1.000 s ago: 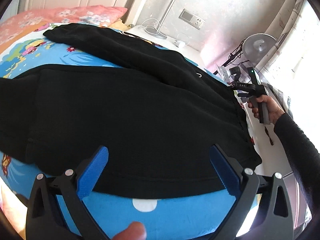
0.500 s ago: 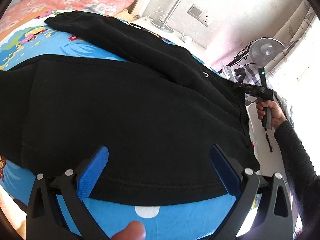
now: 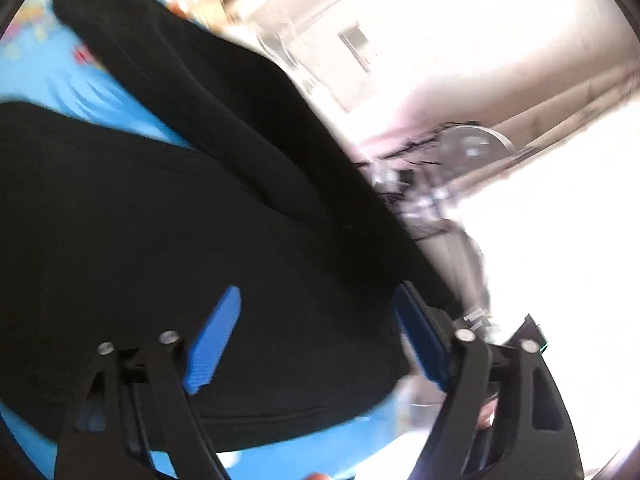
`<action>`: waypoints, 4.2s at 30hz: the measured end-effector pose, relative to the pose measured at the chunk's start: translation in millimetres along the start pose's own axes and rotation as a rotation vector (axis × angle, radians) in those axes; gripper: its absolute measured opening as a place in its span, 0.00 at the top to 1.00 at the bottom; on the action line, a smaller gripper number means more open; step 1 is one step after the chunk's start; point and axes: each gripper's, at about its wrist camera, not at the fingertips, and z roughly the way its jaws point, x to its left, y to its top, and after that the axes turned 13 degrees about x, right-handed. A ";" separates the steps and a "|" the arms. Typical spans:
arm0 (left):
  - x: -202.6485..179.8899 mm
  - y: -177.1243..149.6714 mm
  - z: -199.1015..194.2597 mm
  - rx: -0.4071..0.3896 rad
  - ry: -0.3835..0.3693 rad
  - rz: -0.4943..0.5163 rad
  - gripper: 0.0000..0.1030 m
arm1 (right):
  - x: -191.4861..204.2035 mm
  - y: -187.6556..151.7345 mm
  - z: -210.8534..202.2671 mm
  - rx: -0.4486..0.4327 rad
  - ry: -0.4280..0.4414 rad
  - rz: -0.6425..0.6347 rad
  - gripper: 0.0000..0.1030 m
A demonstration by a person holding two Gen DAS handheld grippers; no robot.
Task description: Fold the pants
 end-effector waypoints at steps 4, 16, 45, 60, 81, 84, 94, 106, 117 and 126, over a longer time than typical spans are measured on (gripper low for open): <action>2.1 17.4 51.6 0.140 -0.188 -0.069 0.29 | 13.2 -27.9 16.1 0.052 -0.002 0.027 0.71; -29.2 -2.5 192.6 0.414 -0.238 -0.199 0.30 | 24.5 -52.9 19.8 0.076 0.005 0.041 0.76; -42.8 -17.7 211.0 0.395 -0.267 -0.156 0.82 | -45.3 -63.0 46.5 -0.036 0.509 0.959 0.78; 86.1 149.3 61.5 -0.041 -0.034 -0.359 0.43 | -46.6 -64.3 31.4 -0.035 0.440 0.886 0.82; 53.2 194.3 39.6 -0.031 0.192 -0.388 0.51 | -51.5 -49.3 10.9 -0.017 0.383 0.859 0.83; 72.6 216.3 59.8 0.016 0.107 -0.442 0.93 | -63.8 -47.7 13.8 -0.002 0.404 0.888 0.84; 19.1 3.2 -61.6 -0.143 0.124 -0.214 0.93 | -94.7 -73.9 -29.9 0.011 0.267 0.912 0.85; 54.1 -82.7 -39.5 -0.066 0.120 -0.246 0.53 | -104.6 -124.8 -1.3 0.109 0.189 0.964 0.74; 84.3 -91.6 -55.8 -0.096 0.072 -0.333 0.63 | -93.1 -115.9 11.0 0.118 0.172 0.903 0.65; 78.4 -93.9 -68.9 -0.121 0.077 -0.320 0.94 | -82.0 -75.8 -31.7 0.042 0.071 0.792 0.91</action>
